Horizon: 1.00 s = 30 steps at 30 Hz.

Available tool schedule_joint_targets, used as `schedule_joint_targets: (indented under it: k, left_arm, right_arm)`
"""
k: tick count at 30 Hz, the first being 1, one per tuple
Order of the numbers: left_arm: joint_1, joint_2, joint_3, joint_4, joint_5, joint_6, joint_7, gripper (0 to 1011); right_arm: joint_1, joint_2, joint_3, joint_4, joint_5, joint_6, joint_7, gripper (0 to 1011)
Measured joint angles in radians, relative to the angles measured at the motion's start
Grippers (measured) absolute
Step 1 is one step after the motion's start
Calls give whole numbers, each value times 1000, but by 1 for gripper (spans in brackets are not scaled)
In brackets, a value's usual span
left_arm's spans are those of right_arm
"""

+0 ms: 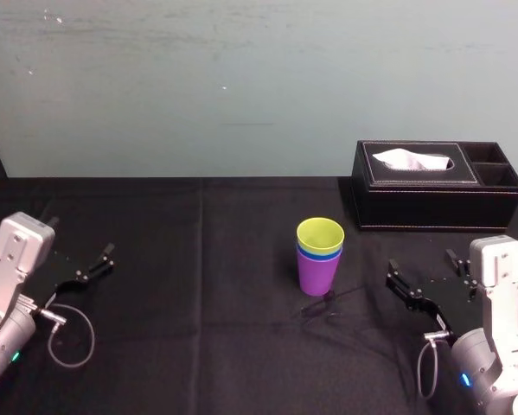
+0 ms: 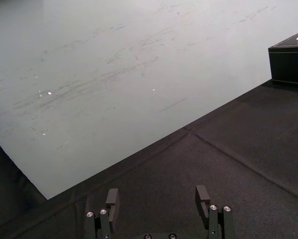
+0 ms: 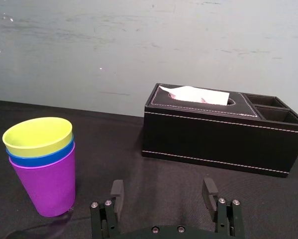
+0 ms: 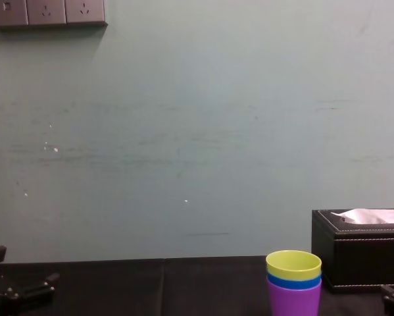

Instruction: Stack the three plastic cups sequentially using one hand.

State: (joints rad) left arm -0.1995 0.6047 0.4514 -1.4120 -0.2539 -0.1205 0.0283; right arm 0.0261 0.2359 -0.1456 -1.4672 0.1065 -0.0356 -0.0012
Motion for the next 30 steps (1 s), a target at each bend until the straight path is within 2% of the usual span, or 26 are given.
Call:
schedule_joint_targets:
  k: [30]
  left_arm:
    - [0,0,0,0,0,0,0,1000]
  right_arm:
    - [0,0,0,0,0,0,0,1000]
